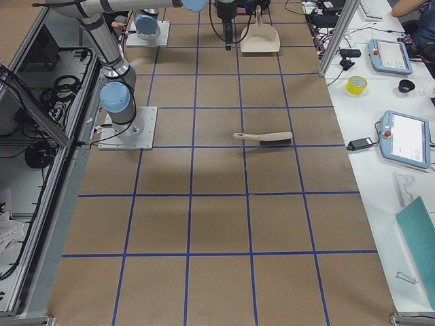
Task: Sweep and dump trash into bin
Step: 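Lower the dustpan back onto the table with the left gripper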
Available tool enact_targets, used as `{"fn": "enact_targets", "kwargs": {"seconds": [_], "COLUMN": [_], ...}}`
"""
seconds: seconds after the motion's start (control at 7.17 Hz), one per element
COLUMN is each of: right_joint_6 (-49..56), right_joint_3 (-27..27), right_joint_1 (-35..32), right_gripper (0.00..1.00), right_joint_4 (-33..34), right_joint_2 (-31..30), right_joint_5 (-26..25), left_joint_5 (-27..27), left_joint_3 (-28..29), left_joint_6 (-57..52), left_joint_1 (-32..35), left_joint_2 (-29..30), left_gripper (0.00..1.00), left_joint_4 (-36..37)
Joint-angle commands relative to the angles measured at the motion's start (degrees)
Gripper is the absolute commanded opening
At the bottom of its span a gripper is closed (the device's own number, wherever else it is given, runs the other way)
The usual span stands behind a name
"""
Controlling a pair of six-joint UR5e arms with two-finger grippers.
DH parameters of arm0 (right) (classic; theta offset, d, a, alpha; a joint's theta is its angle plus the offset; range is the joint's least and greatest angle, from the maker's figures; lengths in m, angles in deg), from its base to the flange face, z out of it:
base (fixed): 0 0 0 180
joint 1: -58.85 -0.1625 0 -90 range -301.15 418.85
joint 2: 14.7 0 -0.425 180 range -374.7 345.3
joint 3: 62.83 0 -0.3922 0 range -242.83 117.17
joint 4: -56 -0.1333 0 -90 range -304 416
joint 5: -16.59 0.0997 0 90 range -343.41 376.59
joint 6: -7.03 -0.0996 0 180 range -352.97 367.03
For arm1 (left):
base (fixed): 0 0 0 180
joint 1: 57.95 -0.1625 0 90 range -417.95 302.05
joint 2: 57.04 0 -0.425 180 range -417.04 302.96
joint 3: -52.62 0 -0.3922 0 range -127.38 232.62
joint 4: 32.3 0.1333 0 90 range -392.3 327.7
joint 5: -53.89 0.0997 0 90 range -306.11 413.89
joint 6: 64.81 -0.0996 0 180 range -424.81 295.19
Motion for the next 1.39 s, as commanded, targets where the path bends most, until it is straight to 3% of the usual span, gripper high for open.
{"fn": "enact_targets", "kwargs": {"seconds": [0.0, 0.14, 0.28, 0.42, 0.7, 1.12, 1.25], "right_joint_6": [0.3, 0.3, 0.74, 1.09, 1.09, 1.09, 1.09], "right_joint_3": [-0.12, -0.12, -0.12, -0.12, -0.12, -0.12, -0.12], "right_joint_1": [0.0, 0.0, 0.0, 0.0, 0.0, 0.0, 0.0], "right_gripper": [1.0, 1.0, 1.0, 1.0, 1.0, 1.0, 1.0], "right_joint_4": [-0.04, -0.04, -0.04, 0.04, 0.05, 0.05, 0.05], "right_joint_2": [0.08, 0.08, 0.08, 0.08, 0.08, 0.26, 0.17], "right_joint_5": [-0.01, -0.01, -0.18, -0.19, -0.1, -0.1, -0.1], "left_joint_5": [0.03, -0.05, -0.58, -0.76, -0.84, -6.28, -6.56], "left_joint_3": [-2.73, -3.17, -3.18, -2.66, -2.22, 1.83, 1.92], "left_joint_6": [-0.96, -0.79, -0.1, 1.22, 11.19, 34.28, 36.8], "left_joint_1": [0.11, 0.2, 0.2, 0.46, 2.91, 5.2, 5.29], "left_joint_2": [-0.26, -0.35, -0.26, -1.22, -4.38, -9.47, -11.67], "left_gripper": [0.0, 0.05, 0.79, 0.96, 1.0, 1.0, 1.0], "left_joint_4": [2.77, 3.23, 3.32, 3.15, 2.88, -7.21, -10.53]}}
